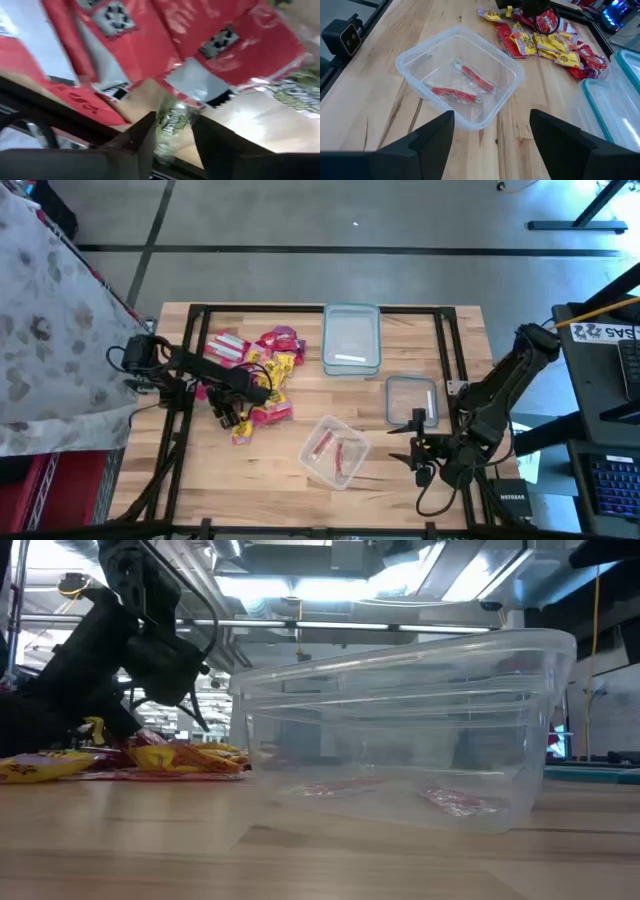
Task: Sort candy
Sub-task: Put the green candy into the square transparent food container
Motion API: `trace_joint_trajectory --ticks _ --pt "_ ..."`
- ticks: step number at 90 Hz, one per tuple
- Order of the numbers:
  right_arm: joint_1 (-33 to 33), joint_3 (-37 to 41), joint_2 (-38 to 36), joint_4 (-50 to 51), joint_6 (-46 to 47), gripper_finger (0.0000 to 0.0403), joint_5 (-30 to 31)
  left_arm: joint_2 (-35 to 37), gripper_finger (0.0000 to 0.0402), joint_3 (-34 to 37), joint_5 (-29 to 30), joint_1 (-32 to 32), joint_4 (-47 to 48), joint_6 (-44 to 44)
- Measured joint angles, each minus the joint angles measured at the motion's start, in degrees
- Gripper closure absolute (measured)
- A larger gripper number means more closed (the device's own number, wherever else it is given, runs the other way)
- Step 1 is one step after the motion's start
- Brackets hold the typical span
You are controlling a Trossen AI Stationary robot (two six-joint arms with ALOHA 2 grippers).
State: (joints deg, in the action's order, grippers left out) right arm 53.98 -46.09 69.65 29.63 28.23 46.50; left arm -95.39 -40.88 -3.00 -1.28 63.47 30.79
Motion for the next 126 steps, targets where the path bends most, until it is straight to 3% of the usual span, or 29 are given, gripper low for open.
trace_joint_trajectory --ticks 21,33,52,69,81,95,105,115,126 --pt "0.0 0.0 0.0 0.0 0.0 0.0155 0.1 -0.1 0.0393 -0.1 -3.3 -0.1 -0.2 5.7" --pt "0.0 0.0 0.0 0.0 0.0 0.0155 0.2 -0.2 0.0395 -2.5 -5.8 -0.7 1.8 9.6" --pt "0.0 0.0 0.0 0.0 0.0 0.0155 0.5 1.7 0.04 -8.8 -5.0 -5.5 6.4 19.0" --pt "0.0 0.0 0.0 0.0 0.0 0.0155 0.6 2.5 0.0401 -17.0 -4.8 -11.3 12.6 29.4" --pt "0.0 0.0 0.0 0.0 0.0 0.0155 0.8 2.6 0.0402 -24.1 -4.4 -15.6 10.8 37.5" --pt "0.0 0.0 0.0 -0.2 0.0 0.0155 2.0 2.6 0.0401 -31.1 2.5 -20.3 0.6 42.6" --pt "0.0 0.0 0.0 -0.3 0.0 0.0155 2.0 2.7 0.0401 -33.2 9.3 -22.1 -13.8 43.9" --pt "0.0 0.0 0.0 -0.3 -0.1 0.0155 2.0 2.0 0.0401 -33.2 14.0 -22.2 -30.6 39.5" --pt "0.0 0.0 0.0 -0.5 -0.2 0.0155 2.0 -1.4 0.0401 -33.3 14.4 -20.7 -44.2 32.7"
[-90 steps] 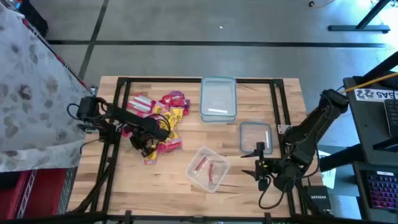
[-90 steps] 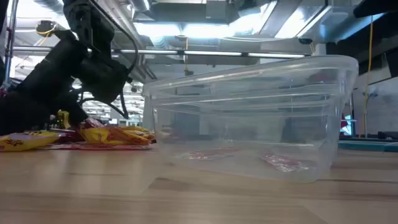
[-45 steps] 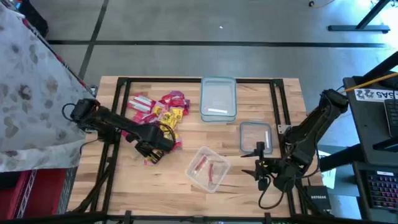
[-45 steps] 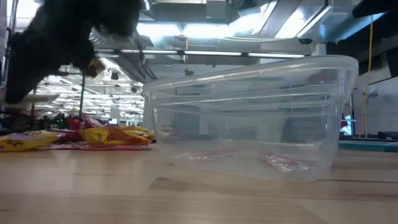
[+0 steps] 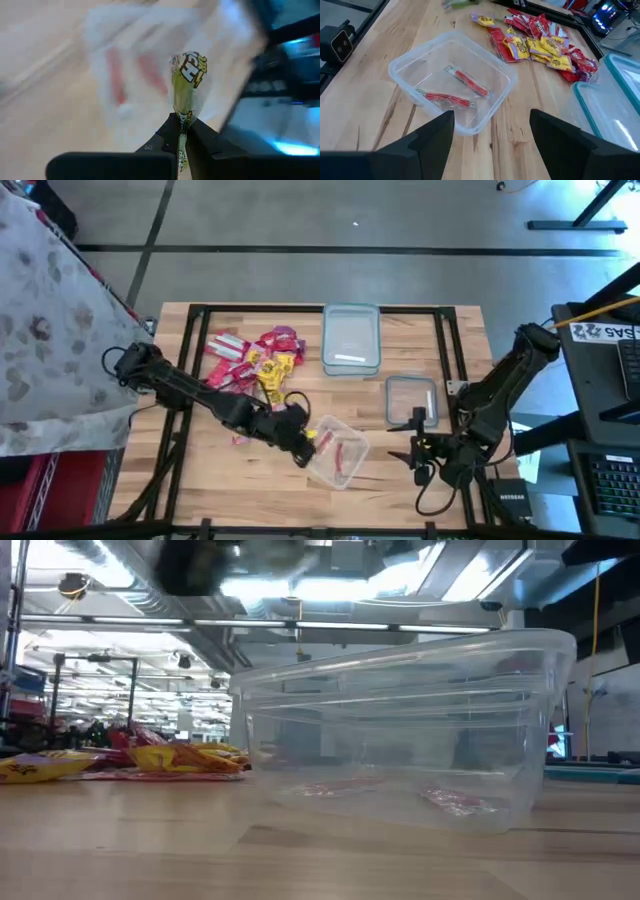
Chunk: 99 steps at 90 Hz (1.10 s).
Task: Sort candy
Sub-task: Put the green candy into the square transparent food container
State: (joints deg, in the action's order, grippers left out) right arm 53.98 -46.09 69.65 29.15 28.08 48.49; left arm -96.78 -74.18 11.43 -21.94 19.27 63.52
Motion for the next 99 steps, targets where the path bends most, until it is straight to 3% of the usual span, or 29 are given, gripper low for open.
trace_joint_trajectory --ticks 19,52,99 --pt "0.0 0.0 0.0 -0.3 0.0 0.0155 0.0 -7.1 0.0401 0.0 -4.1 3.3 -12.7 -4.4" --pt "0.0 0.0 0.0 -0.4 0.0 0.0155 0.0 -10.7 0.0401 0.1 -14.1 6.7 -11.6 -2.7" --pt "0.0 0.0 0.0 -0.7 0.1 0.0155 0.0 -10.5 0.0319 0.1 -14.8 6.8 -4.3 0.4"
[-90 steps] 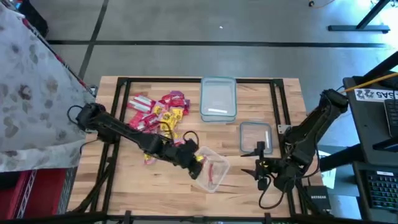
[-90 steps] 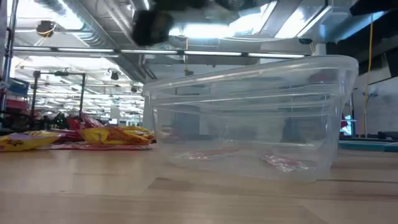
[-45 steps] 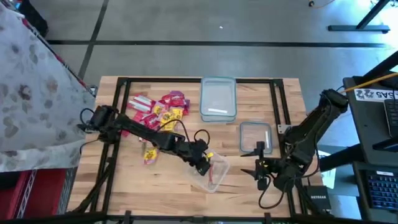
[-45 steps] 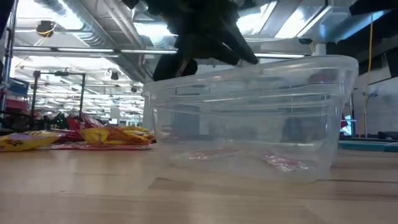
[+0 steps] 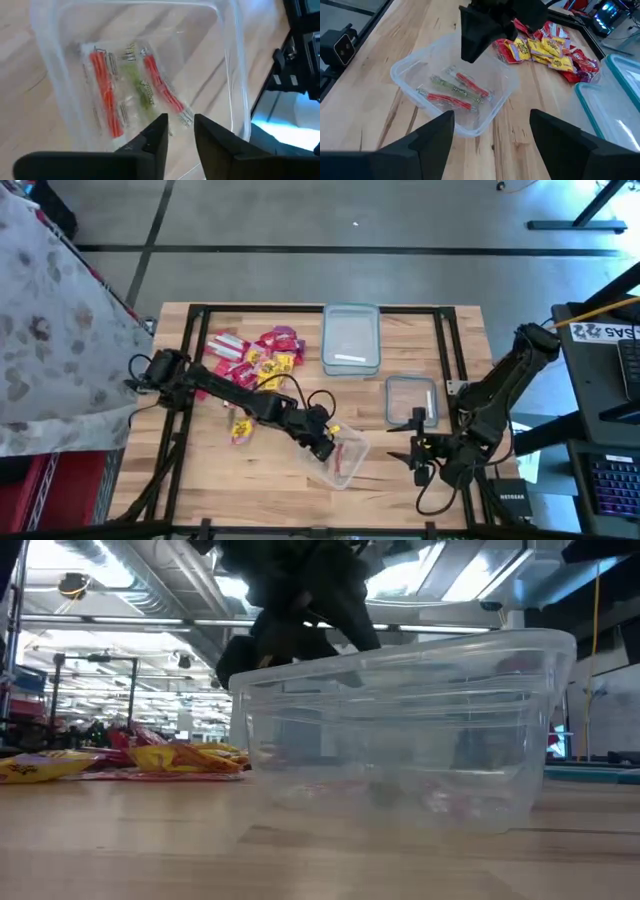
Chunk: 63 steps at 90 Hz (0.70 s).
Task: Sort candy
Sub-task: Put the green candy into the square transparent food container
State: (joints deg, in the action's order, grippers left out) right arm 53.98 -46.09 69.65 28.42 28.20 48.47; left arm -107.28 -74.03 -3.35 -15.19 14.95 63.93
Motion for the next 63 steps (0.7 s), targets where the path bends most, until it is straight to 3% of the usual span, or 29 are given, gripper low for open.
trace_joint_trajectory --ticks 20,42,54,63 --pt "0.0 0.0 0.0 0.0 0.0 0.0155 0.0 6.1 0.0324 0.0 -4.0 -1.1 6.9 -1.3" --pt "0.0 0.0 0.0 -1.2 0.0 0.0155 0.0 12.0 0.0329 -0.1 -0.3 -4.6 38.1 -0.8" --pt "0.0 0.0 0.0 -1.6 0.0 0.0155 0.0 12.2 0.0329 0.5 6.7 -6.5 57.2 11.0" --pt "0.0 0.0 0.0 -1.6 0.0 0.0155 0.0 12.2 0.0329 3.1 7.2 -6.5 66.7 18.8"
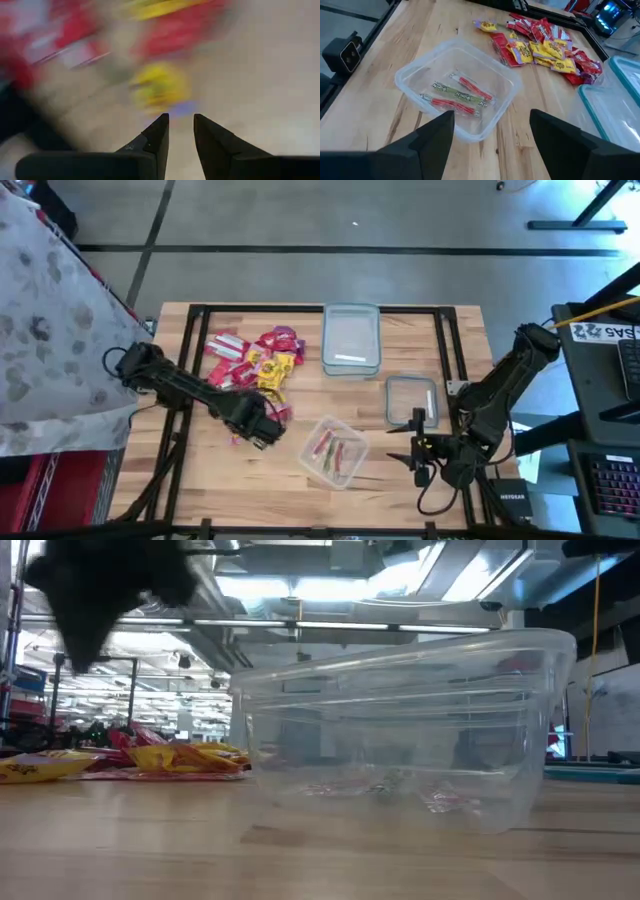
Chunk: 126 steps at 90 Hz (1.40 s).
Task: Sort candy
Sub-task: Put the green candy into the square transparent food container
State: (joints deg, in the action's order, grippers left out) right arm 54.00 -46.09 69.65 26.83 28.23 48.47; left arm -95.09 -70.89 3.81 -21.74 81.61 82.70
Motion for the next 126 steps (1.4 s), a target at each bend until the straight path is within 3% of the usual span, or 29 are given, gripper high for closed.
trace_joint_trajectory --ticks 27,63,85,101,126 --pt "0.0 0.0 0.0 0.0 0.0 0.0155 0.0 3.0 0.0325 12.2 -3.0 2.5 -9.8 -0.7" --pt "0.0 0.0 0.0 0.2 0.0 0.0155 0.0 11.0 0.023 27.0 -4.8 6.6 -23.0 2.9" --pt "0.0 0.0 0.0 0.2 0.0 0.0155 0.0 11.8 0.0216 34.4 -2.4 6.8 -34.3 9.0" --pt "0.0 0.0 0.0 0.2 0.0 0.0155 0.0 11.7 0.0248 34.9 -2.0 6.6 -35.3 9.4" --pt "0.0 0.0 0.0 0.2 0.0 0.0155 0.0 11.6 0.0386 34.4 -2.1 5.3 -36.9 5.8"
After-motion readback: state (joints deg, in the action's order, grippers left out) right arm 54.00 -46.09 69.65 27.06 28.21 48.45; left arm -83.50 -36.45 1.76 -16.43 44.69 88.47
